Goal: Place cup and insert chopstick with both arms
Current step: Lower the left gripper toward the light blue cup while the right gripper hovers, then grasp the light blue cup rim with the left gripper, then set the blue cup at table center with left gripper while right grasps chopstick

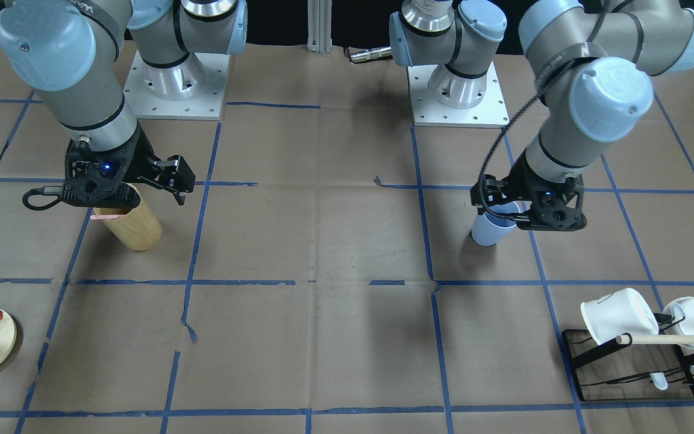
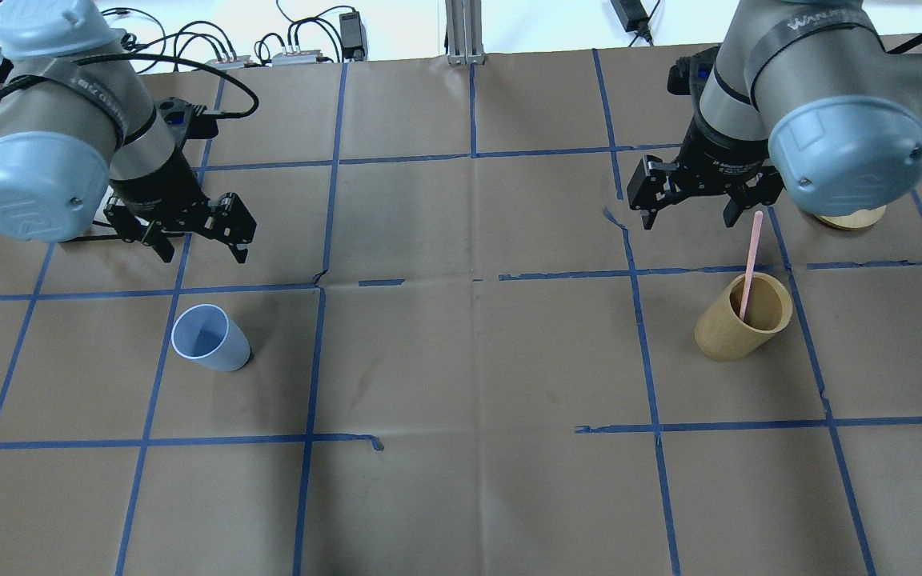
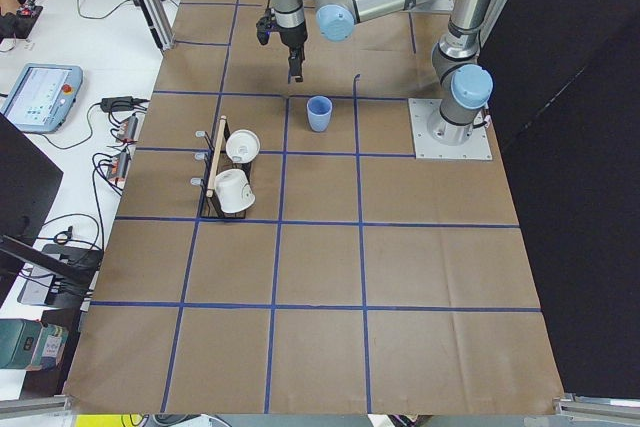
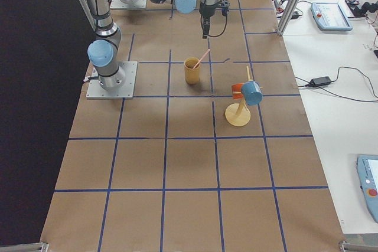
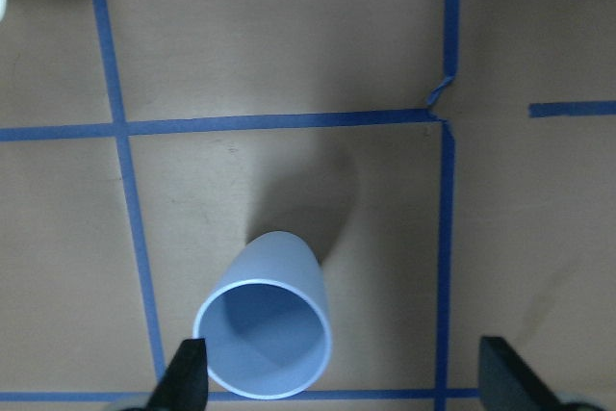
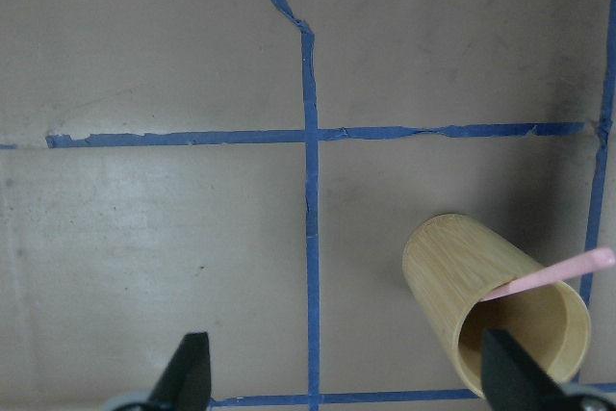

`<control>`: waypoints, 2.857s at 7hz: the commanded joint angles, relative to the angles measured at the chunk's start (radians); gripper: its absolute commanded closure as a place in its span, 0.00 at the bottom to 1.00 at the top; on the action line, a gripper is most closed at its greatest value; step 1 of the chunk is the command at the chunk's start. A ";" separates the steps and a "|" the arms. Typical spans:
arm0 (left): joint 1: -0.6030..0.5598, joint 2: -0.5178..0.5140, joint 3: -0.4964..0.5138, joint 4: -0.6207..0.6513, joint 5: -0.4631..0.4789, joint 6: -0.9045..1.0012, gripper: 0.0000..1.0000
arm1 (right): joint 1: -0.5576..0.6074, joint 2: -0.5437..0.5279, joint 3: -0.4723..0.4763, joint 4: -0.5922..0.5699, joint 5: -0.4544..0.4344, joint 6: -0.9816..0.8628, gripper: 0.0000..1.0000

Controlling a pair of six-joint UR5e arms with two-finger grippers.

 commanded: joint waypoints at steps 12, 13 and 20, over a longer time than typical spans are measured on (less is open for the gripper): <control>0.152 -0.046 -0.218 0.217 -0.014 0.113 1.00 | -0.150 0.135 -0.057 0.139 -0.073 -0.266 0.01; 0.143 -0.049 -0.167 0.199 -0.016 -0.010 1.00 | -0.149 0.150 -0.059 0.138 -0.069 -0.261 0.01; -0.436 -0.254 0.100 0.228 -0.159 -0.743 1.00 | -0.148 0.152 -0.062 0.125 -0.067 -0.257 0.45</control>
